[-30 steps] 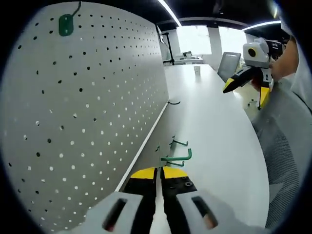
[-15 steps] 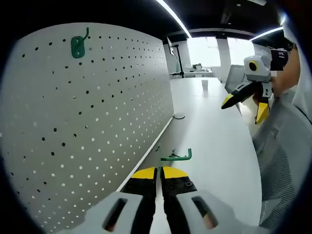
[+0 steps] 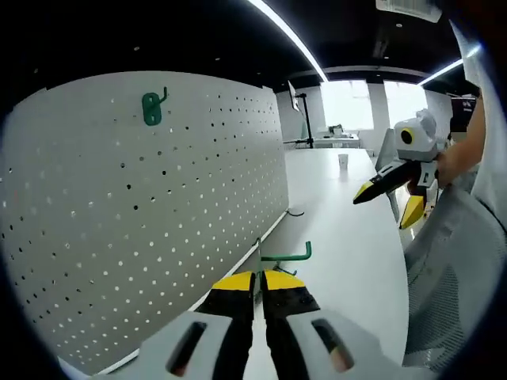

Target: Insert the hook assembly into the mounting plate slot until the hook locks in place.

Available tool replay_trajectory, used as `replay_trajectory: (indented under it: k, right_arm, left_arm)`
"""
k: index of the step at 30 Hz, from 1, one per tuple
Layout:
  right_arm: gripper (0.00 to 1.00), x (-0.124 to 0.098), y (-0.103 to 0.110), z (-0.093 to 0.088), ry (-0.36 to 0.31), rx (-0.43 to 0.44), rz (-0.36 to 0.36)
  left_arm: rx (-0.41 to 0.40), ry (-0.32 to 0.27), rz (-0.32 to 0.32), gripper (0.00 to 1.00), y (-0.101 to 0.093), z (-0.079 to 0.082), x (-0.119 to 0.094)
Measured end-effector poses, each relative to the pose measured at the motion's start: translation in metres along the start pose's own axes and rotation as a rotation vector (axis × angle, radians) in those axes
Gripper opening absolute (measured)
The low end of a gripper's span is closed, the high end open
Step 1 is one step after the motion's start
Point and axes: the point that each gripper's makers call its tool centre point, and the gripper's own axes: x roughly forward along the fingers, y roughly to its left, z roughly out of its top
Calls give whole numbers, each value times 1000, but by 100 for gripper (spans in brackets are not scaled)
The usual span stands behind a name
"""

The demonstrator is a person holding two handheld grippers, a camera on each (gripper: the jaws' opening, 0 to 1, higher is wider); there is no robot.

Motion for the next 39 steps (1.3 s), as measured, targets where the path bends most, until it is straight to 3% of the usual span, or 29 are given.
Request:
replay_trajectory:
  k: [14, 21, 36, 39]
  right_arm:
    - [63, -3, 1, 2, -18, 15, -5]
    - [63, -4, 4, 1, -10, 6, -1]
    - [63, -5, 5, 1, -8, -2, 1]
    - [63, -8, 8, 11, -50, -2, 8]
  left_arm:
    - [-9, -76, 41, 3, -19, 23, -25]
    - [-71, -159, 56, 3, -25, 37, -30]
    - [-111, -191, 70, 3, -29, 39, -33]
    - [-114, -190, 74, 3, -28, 37, -33]
